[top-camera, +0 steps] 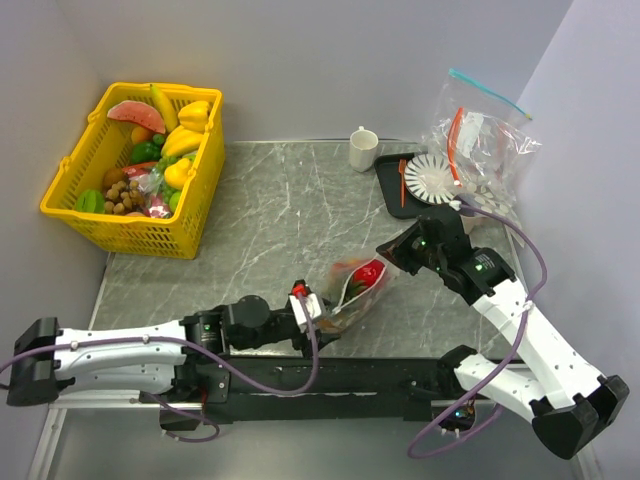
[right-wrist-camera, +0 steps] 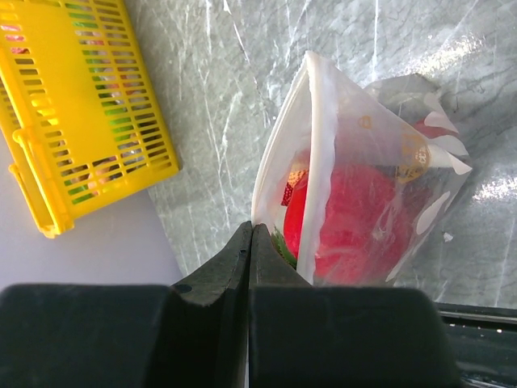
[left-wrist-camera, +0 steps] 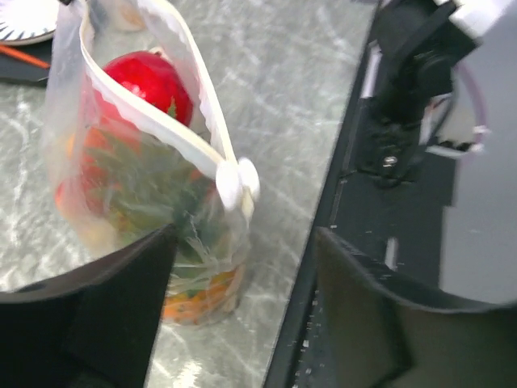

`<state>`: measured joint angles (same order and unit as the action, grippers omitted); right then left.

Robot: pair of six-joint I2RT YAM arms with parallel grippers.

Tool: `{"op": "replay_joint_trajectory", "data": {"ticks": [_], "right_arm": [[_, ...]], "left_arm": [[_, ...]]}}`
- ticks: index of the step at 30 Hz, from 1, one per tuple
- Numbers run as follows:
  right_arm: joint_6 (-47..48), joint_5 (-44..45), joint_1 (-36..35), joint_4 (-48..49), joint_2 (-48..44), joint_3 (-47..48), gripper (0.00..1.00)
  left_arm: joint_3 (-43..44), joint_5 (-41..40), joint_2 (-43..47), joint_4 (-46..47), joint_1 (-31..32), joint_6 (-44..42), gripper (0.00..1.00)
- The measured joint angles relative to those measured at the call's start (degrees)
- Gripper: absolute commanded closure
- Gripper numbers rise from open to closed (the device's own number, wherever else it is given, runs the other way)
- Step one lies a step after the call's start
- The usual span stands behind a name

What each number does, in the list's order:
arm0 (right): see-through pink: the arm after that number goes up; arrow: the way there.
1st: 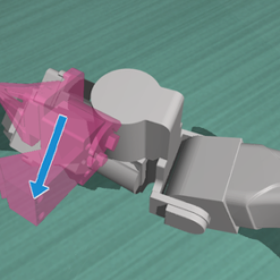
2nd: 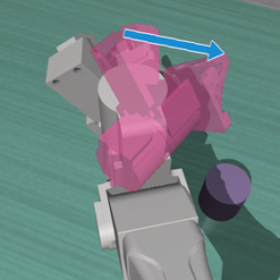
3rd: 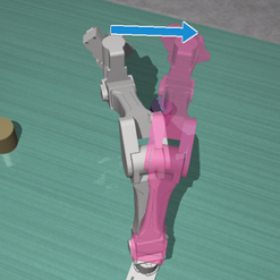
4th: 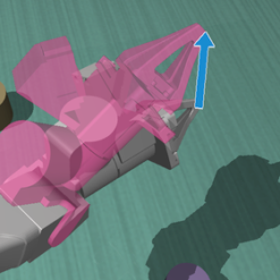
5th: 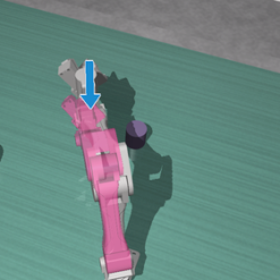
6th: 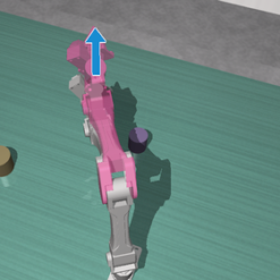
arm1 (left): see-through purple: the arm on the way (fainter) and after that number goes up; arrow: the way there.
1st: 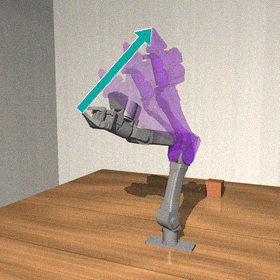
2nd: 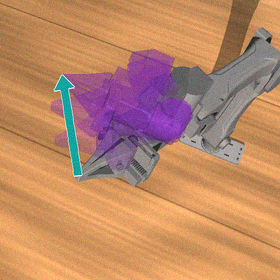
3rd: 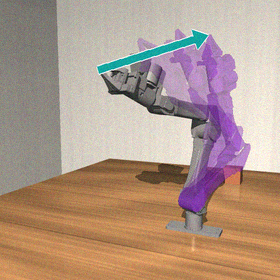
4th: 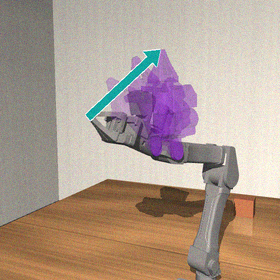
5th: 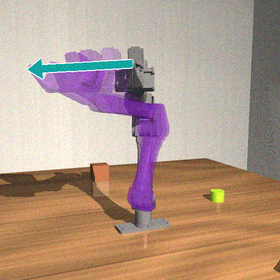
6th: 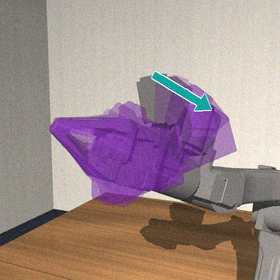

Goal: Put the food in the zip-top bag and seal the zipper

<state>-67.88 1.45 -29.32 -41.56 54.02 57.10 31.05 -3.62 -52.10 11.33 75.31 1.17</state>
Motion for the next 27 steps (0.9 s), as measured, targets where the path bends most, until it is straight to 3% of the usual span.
{"op": "replay_joint_trajectory", "data": {"ticks": [4,11,14,15,16,19,22,25,27], "right_arm": [[0.0,-0.31,0.09,0.02,0.22,0.0,1.0],[0.2,-0.42,0.31,0.02,0.2,0.0,1.0],[0.26,-0.42,0.44,0.02,0.17,0.0,0.99],[0.33,-0.44,0.5,0.02,0.17,0.0,0.96],[0.46,-0.44,0.61,0.02,0.15,0.0,0.86],[1.51,-0.55,0.98,0.07,0.11,0.0,0.6],[5.9,-1.57,1.57,1.22,-0.46,0.0,0.39],[16.04,-6.43,2.1,3.91,-1.77,0.66,0.29],[23.26,-11.5,2.21,5.75,-2.73,1.81,0.29]], "left_arm": [[1.86,-4.39,-3.8,0.24,1.07,-1.81,0.51],[3.48,-8.9,-6.27,2.8,1.29,-1.97,0.52],[3.48,-9.35,-6.27,3.23,1.29,-1.55,0.8],[3.48,-9.38,-6.25,3.39,1.29,-1.22,0.95],[3.48,-9.35,-6.25,3.54,1.29,-0.87,0.99],[3.48,-9.2,-6.12,3.87,1.33,-0.72,0.99],[3.3,-8.15,-5.46,3.98,1.33,-0.72,0.99],[2.34,-5.92,-4.28,4.31,1.33,-0.7,0.99],[1.9,-4.2,-3.65,4.11,1.36,-0.72,0.99]]}}
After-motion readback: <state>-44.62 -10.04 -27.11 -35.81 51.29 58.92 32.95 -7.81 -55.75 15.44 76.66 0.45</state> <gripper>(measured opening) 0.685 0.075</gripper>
